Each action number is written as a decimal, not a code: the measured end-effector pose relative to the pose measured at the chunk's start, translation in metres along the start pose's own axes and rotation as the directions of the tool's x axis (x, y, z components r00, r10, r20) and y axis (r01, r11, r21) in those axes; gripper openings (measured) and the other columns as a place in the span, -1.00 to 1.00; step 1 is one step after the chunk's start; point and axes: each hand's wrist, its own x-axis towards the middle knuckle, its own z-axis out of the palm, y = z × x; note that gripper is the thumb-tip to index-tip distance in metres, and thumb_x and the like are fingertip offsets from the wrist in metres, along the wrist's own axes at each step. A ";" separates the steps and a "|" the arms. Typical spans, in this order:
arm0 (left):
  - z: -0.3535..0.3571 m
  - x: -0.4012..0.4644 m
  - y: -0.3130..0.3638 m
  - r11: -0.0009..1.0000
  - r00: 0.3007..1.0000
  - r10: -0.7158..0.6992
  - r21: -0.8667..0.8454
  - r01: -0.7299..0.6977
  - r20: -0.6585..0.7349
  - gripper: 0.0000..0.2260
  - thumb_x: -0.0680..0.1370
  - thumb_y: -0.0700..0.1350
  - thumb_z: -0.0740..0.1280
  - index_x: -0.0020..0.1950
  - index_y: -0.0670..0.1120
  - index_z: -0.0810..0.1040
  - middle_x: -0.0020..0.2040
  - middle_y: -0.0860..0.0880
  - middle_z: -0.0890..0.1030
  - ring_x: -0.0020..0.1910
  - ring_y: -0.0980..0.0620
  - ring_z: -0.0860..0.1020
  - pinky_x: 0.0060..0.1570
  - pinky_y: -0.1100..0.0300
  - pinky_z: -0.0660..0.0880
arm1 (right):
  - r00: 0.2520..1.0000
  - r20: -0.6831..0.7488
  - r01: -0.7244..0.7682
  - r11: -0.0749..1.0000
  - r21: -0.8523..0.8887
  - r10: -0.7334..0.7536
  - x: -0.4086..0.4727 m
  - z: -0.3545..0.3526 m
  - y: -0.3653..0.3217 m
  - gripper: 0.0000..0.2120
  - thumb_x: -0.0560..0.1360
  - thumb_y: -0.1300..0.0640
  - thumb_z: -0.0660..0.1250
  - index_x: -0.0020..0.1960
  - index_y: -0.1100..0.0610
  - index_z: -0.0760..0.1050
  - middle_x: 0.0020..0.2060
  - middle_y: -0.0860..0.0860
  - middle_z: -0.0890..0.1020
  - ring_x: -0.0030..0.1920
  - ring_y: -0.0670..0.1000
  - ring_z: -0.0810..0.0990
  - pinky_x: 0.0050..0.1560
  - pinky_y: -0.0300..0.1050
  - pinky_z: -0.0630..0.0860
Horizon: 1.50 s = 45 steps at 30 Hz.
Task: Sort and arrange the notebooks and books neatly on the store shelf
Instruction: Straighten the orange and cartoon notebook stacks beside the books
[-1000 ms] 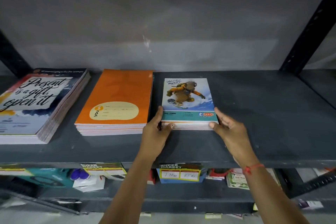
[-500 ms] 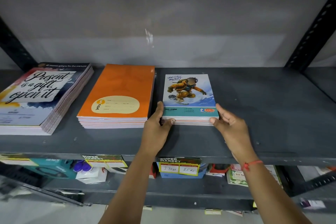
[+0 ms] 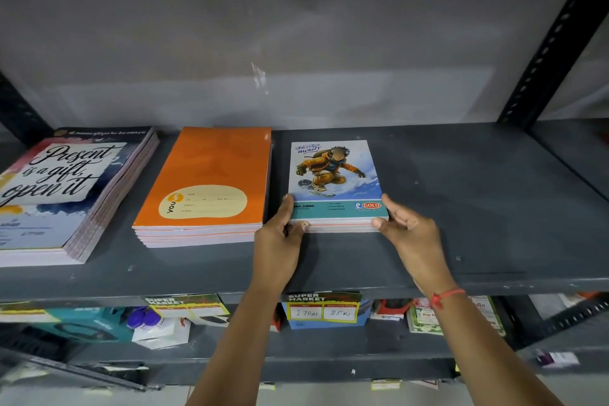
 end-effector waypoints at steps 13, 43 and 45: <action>-0.001 0.002 -0.004 0.999 0.999 -0.023 -0.028 0.024 0.025 -0.50 0.56 -0.21 0.24 0.47 0.04 0.21 0.16 -0.01 0.49 -0.05 0.16 0.46 -0.20 0.64 0.43 | 1.000 0.018 -0.020 0.999 0.034 0.019 0.002 0.000 0.001 -0.50 0.48 0.28 0.34 0.39 0.11 0.35 0.06 -0.10 0.58 0.04 -0.11 0.57 0.08 -0.43 0.43; -0.003 0.001 0.000 0.986 1.000 0.001 0.167 -0.006 0.030 -0.44 0.58 -0.22 0.21 0.52 0.01 0.05 0.32 -0.11 0.49 0.05 0.13 0.43 0.13 0.14 0.51 | 0.998 0.023 0.068 0.977 -0.203 -0.065 -0.005 0.002 -0.004 -0.45 0.50 0.24 0.31 0.45 0.06 0.27 0.23 0.00 0.59 0.12 -0.13 0.52 0.30 -0.12 0.42; -0.003 0.002 0.000 0.986 1.000 0.007 0.163 -0.012 0.029 -0.44 0.58 -0.23 0.21 0.52 0.00 0.06 0.33 -0.11 0.49 0.06 0.14 0.41 0.14 0.14 0.51 | 0.998 0.026 0.068 0.979 -0.193 -0.064 -0.005 0.002 -0.003 -0.45 0.49 0.24 0.32 0.45 0.05 0.27 0.22 -0.01 0.60 0.11 -0.13 0.53 0.29 -0.15 0.42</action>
